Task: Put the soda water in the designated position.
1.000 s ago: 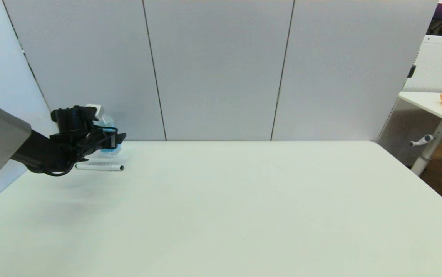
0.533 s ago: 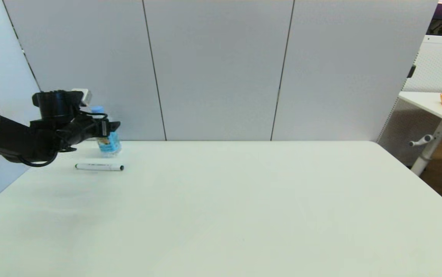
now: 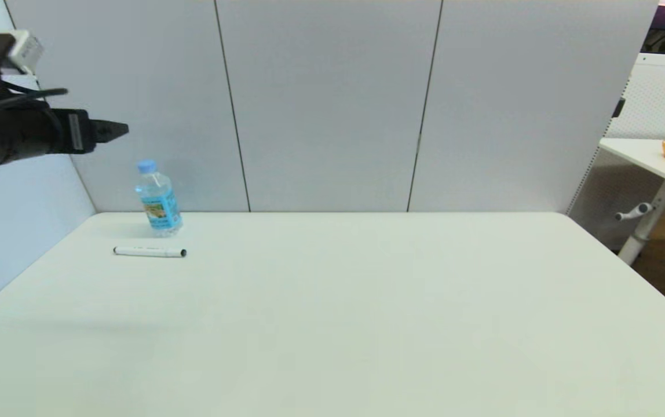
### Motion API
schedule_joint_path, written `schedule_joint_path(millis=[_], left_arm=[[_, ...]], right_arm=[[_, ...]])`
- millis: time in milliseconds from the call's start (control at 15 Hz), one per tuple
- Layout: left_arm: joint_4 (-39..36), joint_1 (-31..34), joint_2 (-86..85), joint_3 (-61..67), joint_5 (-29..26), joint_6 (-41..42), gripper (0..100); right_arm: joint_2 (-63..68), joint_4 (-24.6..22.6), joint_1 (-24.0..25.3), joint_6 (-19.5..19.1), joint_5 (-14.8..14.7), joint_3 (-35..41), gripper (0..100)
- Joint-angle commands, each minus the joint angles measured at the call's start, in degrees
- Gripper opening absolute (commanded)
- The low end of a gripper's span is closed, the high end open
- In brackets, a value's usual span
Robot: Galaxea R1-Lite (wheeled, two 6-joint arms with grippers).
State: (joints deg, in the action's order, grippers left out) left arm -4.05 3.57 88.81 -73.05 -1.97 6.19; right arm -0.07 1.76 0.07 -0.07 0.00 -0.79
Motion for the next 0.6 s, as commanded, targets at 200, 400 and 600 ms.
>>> schedule_joint_path(millis=[200, 400, 600], left_arm=[[10.2, -2.1, -34.3, 23.2, 1.4, 1.5, 100], [10.1, -2.0, -47.8, 37.1, 1.2, 0.0, 100], [10.1, -2.0, -60.2, 48.5, 1.2, -0.9, 100]], right_arm=[[0.1, 0.0, 0.0, 0.1, 0.0, 0.0, 100], [0.1, 0.0, 0.0, 0.1, 0.0, 0.0, 100], [0.1, 0.0, 0.0, 0.1, 0.0, 0.0, 100]])
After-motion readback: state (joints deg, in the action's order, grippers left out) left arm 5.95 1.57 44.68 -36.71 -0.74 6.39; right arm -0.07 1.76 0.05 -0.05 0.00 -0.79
